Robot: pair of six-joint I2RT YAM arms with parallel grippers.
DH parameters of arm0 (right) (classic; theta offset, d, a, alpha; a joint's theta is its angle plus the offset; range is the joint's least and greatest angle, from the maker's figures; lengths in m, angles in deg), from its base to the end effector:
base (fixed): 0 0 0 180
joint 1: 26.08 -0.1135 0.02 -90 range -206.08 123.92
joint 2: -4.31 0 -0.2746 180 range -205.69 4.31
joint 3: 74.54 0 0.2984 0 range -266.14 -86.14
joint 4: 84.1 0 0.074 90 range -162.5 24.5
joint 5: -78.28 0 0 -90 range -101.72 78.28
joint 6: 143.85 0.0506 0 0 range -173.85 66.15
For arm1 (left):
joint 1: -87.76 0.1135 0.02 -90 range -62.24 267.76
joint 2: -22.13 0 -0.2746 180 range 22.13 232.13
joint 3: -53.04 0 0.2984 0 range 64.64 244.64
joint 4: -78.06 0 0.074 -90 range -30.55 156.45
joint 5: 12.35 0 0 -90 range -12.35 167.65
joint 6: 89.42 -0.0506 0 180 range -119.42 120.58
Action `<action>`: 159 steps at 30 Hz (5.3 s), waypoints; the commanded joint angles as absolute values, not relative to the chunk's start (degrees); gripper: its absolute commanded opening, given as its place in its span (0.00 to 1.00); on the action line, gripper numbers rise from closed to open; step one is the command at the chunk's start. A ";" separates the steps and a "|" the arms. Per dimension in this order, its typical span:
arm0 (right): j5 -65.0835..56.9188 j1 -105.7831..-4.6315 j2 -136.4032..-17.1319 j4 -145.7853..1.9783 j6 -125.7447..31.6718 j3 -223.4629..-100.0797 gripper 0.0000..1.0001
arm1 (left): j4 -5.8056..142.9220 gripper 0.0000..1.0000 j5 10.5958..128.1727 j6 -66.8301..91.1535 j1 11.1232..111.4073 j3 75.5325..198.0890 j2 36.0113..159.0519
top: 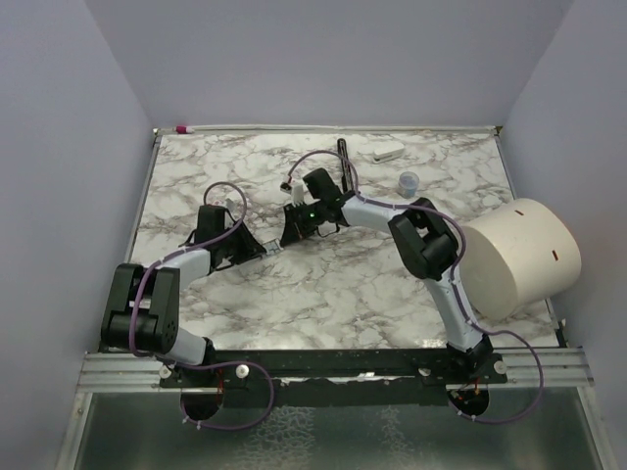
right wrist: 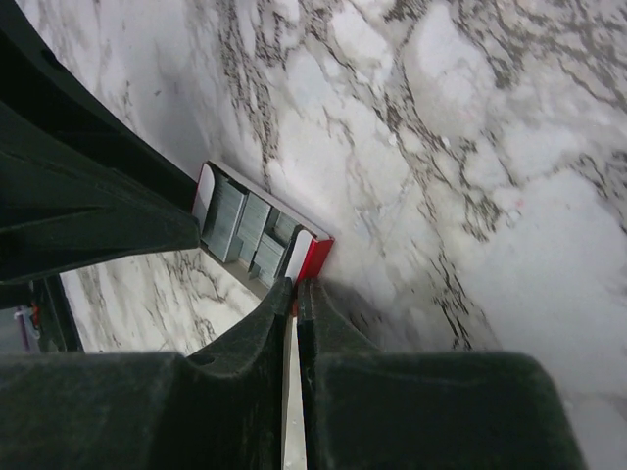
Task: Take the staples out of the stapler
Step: Adjust the shell at the center of the board.
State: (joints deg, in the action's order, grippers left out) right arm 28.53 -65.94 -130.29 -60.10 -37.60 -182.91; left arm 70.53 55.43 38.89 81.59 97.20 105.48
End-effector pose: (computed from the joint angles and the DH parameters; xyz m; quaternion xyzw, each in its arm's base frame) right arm 0.4032 0.3792 0.0906 -0.2952 0.8403 0.4357 0.1297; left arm 0.2985 -0.0515 0.1097 -0.1842 0.8961 -0.3027 0.2672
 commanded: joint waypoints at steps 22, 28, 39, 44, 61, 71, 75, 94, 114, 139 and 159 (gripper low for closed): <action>19.23 -63.00 -100.80 -67.68 -41.19 -151.55 0.37 | 59.71 0.47 58.18 30.85 75.27 110.72 106.70; 16.47 -62.90 -90.73 -71.88 -44.70 -143.76 0.50 | 50.15 0.69 64.71 24.26 80.47 117.80 104.21; 18.78 -62.90 -80.38 -70.99 -46.47 -138.62 0.55 | 45.19 0.99 81.18 12.09 89.65 141.35 127.97; 16.15 -62.91 -74.07 -66.90 -48.08 -135.78 0.57 | 38.23 0.99 81.26 5.82 89.61 151.68 137.93; 16.31 -62.91 -64.41 -62.37 -46.30 -134.32 0.60 | 34.04 0.81 75.72 6.85 89.24 148.24 140.73; 17.24 -62.98 -67.97 -63.32 -48.54 -133.59 0.63 | 35.09 0.70 74.93 11.46 87.17 138.57 134.78; 18.46 -63.15 -74.46 -63.52 -50.91 -135.67 0.64 | 37.99 0.71 70.20 14.28 87.06 132.47 131.23; 17.87 -64.12 -83.62 -62.73 -51.61 -143.40 0.64 | 49.66 0.95 69.91 19.19 89.48 130.51 120.27; 20.54 -64.14 -79.85 -64.28 -54.69 -140.92 0.66 | 47.67 0.91 64.08 11.76 89.61 149.34 138.83; 28.32 -68.97 -104.31 -64.51 -95.28 -156.37 0.70 | 41.80 0.84 67.74 14.18 89.60 132.75 127.03; 27.96 -70.03 -118.56 -60.84 -94.52 -171.12 0.71 | 46.82 0.84 66.64 14.61 89.61 127.50 121.18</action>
